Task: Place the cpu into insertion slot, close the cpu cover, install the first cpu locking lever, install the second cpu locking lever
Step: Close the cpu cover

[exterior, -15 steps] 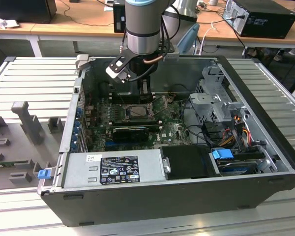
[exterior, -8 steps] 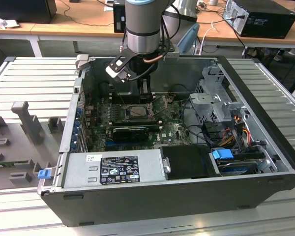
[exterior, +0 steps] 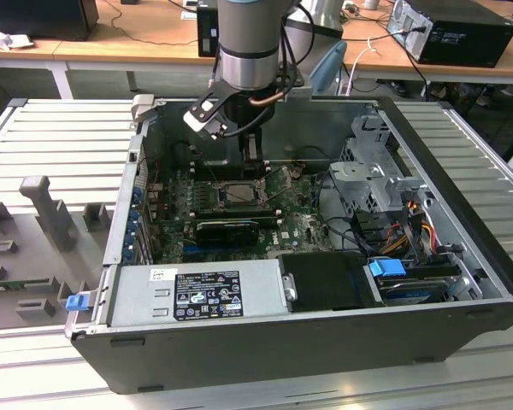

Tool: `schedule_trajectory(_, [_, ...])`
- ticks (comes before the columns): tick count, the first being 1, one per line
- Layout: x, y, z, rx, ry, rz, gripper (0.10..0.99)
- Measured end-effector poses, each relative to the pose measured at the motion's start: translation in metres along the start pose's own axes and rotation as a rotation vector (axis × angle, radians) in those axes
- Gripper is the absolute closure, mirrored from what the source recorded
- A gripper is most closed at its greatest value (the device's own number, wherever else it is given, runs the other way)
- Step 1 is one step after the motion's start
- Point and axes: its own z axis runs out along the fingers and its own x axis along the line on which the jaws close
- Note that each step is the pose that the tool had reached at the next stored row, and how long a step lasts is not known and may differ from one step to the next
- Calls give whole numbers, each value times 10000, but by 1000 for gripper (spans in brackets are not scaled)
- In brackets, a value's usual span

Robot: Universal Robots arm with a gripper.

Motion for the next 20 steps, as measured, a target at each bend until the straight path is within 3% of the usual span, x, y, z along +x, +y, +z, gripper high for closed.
schedule_trajectory(7, [6,6,-101,0,0,0,980])
schedule_trajectory(11, [8,17,-123,0,2,0,980])
schedule_trajectory(17, [14,109,-119,1,0,-1,980])
schedule_trajectory(20, [16,218,-112,4,1,0,980])
